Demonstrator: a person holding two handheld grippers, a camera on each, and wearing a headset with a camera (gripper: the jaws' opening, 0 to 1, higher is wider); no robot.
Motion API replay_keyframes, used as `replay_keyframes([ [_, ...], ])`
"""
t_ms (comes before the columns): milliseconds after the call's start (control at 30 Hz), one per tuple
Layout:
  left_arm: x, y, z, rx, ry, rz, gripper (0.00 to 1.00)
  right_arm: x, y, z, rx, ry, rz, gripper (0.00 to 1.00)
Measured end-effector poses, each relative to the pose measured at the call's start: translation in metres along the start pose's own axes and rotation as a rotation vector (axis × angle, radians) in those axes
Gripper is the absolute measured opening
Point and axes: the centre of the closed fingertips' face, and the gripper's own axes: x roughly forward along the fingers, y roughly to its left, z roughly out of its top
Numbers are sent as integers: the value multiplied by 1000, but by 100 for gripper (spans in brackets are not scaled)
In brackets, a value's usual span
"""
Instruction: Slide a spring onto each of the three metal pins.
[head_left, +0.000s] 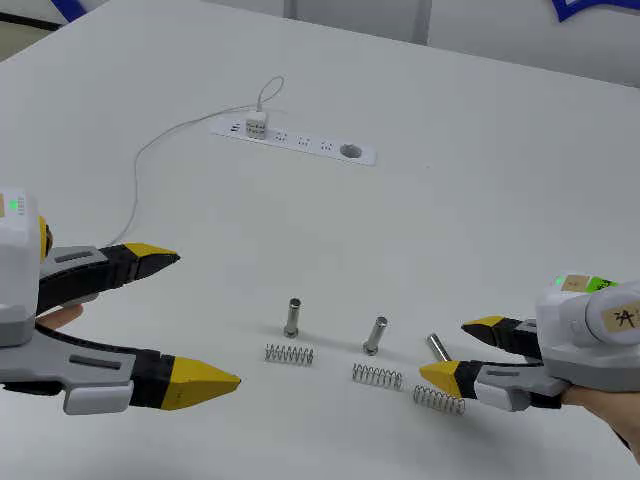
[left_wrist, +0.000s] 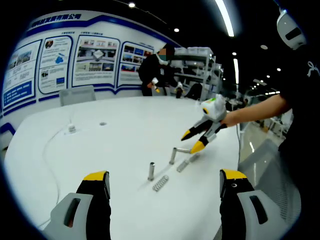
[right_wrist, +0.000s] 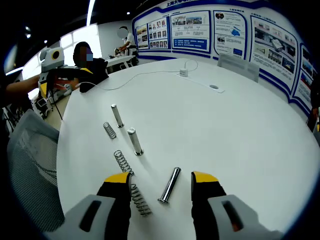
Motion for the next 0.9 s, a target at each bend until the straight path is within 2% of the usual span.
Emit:
replay_keyframes([
  [100, -2, 2, 5, -7, -18, 4, 93, 4, -2, 0, 14, -5, -11, 47],
  [200, -5, 7, 15, -33, -65, 17, 93, 6, -6, -3, 26, 1, -26, 46],
  [333, -6, 9, 12, 0, -38, 23, 92, 11, -9, -7, 32, 9, -32, 42],
  [533, -4, 8, 5, 14, -1, 13, 92, 14, -14, -11, 53, 17, -55, 38],
  [767, -4, 10, 10, -4, -21, 15, 91, 16, -22, -7, 67, 5, -87, 33],
  [900, -5, 10, 10, 2, -23, 18, 91, 20, -21, -8, 71, 12, -88, 30],
])
